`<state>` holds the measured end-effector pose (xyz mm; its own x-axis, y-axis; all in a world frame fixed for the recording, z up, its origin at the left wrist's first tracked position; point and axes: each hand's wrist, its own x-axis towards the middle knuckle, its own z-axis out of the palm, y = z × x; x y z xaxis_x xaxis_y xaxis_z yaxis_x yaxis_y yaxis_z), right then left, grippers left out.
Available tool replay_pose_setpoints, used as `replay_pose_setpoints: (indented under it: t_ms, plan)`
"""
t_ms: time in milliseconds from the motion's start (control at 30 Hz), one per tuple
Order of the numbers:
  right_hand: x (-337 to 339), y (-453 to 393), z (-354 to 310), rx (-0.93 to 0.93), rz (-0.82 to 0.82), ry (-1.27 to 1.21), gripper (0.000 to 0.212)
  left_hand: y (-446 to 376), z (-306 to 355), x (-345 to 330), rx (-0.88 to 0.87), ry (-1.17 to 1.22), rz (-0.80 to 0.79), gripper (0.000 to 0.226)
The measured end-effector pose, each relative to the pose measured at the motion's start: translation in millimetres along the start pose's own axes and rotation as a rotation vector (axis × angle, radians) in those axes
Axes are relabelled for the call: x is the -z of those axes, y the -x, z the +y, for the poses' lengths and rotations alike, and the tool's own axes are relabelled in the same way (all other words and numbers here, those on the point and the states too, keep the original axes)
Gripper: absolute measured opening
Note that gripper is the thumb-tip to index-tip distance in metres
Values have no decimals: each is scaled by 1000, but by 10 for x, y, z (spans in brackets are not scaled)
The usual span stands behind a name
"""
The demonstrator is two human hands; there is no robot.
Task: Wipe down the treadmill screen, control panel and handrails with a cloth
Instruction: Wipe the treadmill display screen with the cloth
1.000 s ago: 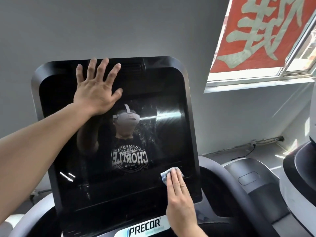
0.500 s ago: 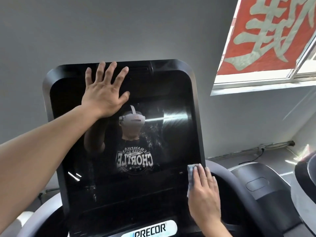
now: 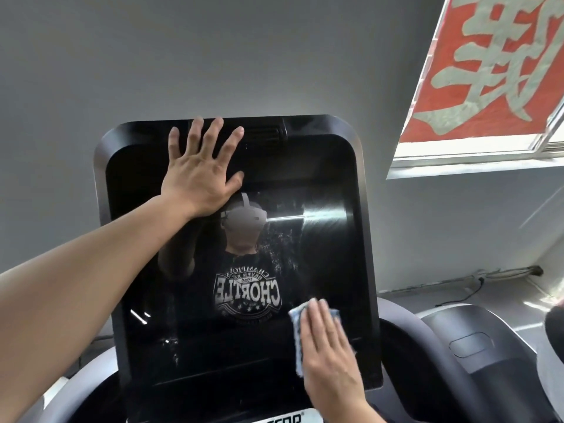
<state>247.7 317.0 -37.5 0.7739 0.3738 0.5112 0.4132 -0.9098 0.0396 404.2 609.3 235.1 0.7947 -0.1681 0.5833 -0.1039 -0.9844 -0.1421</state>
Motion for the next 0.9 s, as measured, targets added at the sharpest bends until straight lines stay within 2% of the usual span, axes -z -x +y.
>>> replay_pose_setpoints:
  t_ms: [67, 100, 233, 267, 333, 433, 600, 700, 833, 900]
  plan:
    - [38, 25, 80, 143, 6, 25, 61, -1, 2, -2, 0, 1, -2, 81]
    - [127, -56, 202, 142, 13, 47, 63, 1, 2, -7, 0, 0, -1, 82]
    - [431, -634, 637, -206, 71, 105, 78, -2, -5, -15, 0, -4, 14, 82]
    - [418, -702, 606, -203, 75, 114, 79, 0, -5, -14, 1, -1, 14, 82]
    - [287, -646, 394, -64, 67, 107, 76, -2, -1, -18, 4, 8, 19, 81]
    - [195, -498, 263, 51, 75, 26, 62, -6, -1, -25, 5, 14, 19, 81]
    - [548, -1463, 783, -147, 157, -35, 56, -16, 5, -23, 19, 9, 11, 79]
    - [628, -1938, 569, -219, 193, -111, 58, -11, 4, -28, 17, 17, 14, 79]
    - [626, -2117, 414, -52, 214, -126, 57, 2, 5, -6, 20, 18, 2, 78]
    - [672, -2249, 592, -128, 251, -135, 59, 1, 6, 3, 18, 26, -1, 77]
